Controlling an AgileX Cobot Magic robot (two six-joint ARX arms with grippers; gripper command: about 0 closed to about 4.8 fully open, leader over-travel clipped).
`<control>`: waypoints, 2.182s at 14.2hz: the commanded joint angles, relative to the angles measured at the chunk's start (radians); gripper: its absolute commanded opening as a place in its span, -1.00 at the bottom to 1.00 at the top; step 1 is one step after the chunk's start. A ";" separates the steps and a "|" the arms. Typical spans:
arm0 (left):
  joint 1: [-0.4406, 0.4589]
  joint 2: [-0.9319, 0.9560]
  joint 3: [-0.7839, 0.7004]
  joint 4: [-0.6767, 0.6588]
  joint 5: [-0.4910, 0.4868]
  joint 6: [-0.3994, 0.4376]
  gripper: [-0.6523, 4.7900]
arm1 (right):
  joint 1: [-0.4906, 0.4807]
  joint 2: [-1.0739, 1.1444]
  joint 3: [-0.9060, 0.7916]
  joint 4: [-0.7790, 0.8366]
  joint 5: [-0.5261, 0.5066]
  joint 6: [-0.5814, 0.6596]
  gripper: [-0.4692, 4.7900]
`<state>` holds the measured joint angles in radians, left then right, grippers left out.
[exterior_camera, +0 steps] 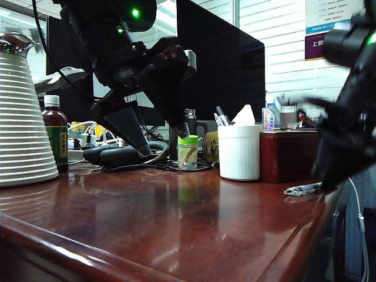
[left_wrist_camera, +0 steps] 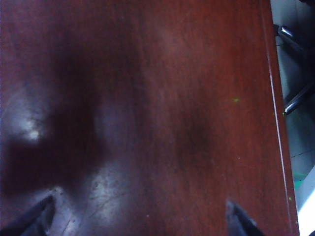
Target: Pick up all the pens on the desk and put them into the pen holder one by one.
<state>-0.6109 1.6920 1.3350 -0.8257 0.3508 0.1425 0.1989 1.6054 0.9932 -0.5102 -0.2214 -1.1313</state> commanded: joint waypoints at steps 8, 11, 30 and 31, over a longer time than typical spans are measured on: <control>0.001 -0.003 0.000 0.065 -0.045 0.034 0.95 | 0.001 0.077 0.008 0.105 0.049 0.014 -0.28; 0.001 -0.003 0.000 0.065 -0.044 0.034 0.95 | 0.002 0.086 0.008 0.070 -0.008 0.058 -0.38; 0.005 -0.003 0.001 0.144 -0.097 0.021 0.95 | 0.130 -0.096 0.008 1.063 -0.145 1.056 -0.84; 0.005 -0.003 0.001 0.148 -0.097 0.021 0.95 | 0.118 -0.071 0.008 1.093 -0.140 1.093 -0.84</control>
<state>-0.6041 1.6920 1.3346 -0.6914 0.2569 0.1642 0.3267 1.5185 1.0004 0.5453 -0.3744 -0.0872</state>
